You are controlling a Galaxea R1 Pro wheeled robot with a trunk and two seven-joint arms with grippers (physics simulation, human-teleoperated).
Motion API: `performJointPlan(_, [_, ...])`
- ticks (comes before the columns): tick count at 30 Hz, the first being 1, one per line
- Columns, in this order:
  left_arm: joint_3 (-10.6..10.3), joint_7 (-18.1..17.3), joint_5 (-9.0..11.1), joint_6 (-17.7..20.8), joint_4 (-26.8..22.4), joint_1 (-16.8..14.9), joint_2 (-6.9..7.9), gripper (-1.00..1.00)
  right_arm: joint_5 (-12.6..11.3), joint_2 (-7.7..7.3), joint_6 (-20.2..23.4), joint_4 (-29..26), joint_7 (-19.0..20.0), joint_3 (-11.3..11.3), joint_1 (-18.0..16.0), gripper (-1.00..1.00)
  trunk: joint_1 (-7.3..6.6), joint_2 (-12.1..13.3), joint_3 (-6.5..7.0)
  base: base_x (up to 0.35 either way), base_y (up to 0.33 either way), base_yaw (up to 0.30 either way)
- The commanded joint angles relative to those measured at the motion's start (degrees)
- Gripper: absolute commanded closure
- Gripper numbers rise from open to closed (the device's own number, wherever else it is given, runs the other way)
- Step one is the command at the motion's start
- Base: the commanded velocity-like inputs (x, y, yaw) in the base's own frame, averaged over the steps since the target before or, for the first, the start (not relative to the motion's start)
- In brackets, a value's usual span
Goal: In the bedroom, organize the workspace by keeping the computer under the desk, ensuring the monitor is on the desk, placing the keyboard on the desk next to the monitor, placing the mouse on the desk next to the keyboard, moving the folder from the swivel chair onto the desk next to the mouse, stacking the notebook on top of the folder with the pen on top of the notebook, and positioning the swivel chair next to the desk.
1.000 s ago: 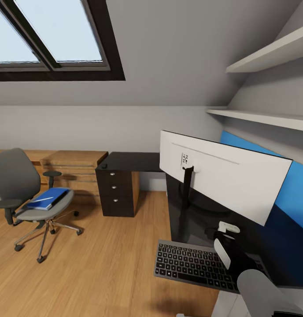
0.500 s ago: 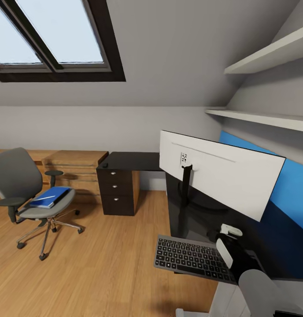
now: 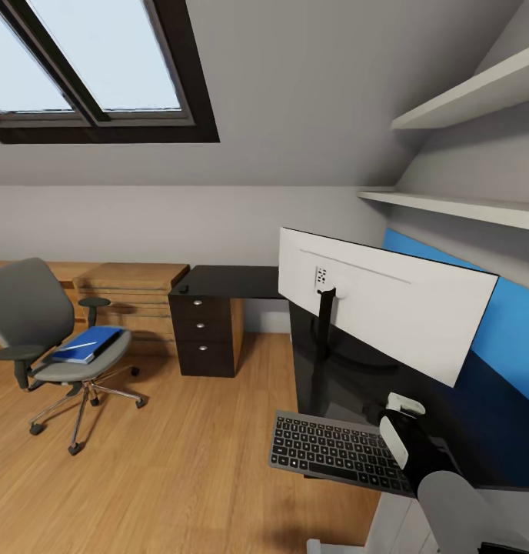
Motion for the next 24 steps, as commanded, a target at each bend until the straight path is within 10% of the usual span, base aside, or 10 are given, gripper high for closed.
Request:
performJointPlan(1, [-0.3, 0.4, 0.6, -0.3, 0.0, 0.0, 0.04, -1.0, -0.6, -0.01, 0.2, -0.1, -0.3, 0.1, 0.0, -1.0, 0.0, 0.0, -0.06, 0.0, 0.0, 0.0])
performJointPlan(24, [-0.4, 0.4, 0.5, -0.3, 0.2, 0.0, 0.03, -1.0, -0.6, 0.0, 1.0, 0.0, -0.3, -0.1, 0.0, -1.0, 0.0, 0.0, -0.06, 0.036, 0.0, 0.0])
